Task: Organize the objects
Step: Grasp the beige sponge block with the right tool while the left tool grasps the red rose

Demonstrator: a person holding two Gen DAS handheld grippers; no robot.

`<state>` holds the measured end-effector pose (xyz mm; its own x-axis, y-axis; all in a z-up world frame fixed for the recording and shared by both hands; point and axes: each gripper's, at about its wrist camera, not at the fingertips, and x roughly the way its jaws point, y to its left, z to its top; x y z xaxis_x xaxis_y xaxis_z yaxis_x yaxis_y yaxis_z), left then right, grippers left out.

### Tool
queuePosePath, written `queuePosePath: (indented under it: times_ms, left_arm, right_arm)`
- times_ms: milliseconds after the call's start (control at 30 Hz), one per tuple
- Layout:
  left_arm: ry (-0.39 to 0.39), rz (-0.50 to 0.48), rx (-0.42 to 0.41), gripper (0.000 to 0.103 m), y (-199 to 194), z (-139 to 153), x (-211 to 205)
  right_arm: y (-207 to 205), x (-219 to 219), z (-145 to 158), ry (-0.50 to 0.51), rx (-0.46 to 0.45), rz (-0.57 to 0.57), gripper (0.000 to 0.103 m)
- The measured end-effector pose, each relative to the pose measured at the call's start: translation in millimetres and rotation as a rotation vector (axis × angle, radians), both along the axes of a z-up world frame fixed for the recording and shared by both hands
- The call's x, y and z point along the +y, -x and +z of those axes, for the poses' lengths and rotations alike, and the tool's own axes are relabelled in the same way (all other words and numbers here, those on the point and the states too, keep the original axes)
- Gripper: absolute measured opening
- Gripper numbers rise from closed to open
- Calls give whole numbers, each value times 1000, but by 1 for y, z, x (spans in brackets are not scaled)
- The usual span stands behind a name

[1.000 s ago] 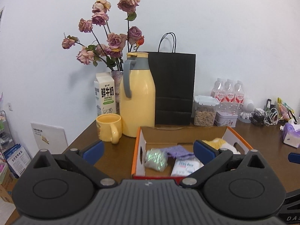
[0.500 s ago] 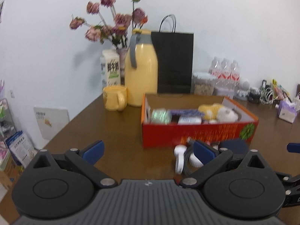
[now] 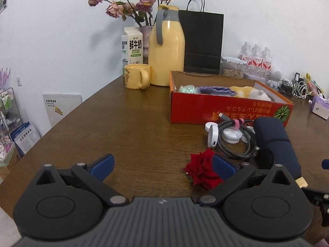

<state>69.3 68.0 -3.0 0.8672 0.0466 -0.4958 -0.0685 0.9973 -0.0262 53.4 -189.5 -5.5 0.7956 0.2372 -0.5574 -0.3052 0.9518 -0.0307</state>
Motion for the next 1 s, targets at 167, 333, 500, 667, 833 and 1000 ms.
queuePosePath:
  times_ms: [167, 333, 500, 667, 833, 1000]
  left_arm:
    - [15, 8, 19, 103, -1, -6, 4]
    - [27, 1, 26, 103, -3, -10, 5]
    - [33, -12, 35, 103, -6, -12, 2]
    - [34, -11, 36, 103, -6, -12, 2]
    - [31, -7, 39, 103, -6, -13, 0]
    - [26, -9, 42, 103, -6, -13, -3]
  right_arm:
    - [-7, 3, -9, 4, 33, -9, 88]
    - [-13, 0, -14, -31, 62, -10, 65]
    - [-14, 0, -14, -50, 53, 1, 38]
    - [-12, -3, -14, -58, 50, -4, 31]
    - [-10, -7, -13, -68, 47, -11, 31]
    - [-6, -15, -11, -76, 33, -33, 31]
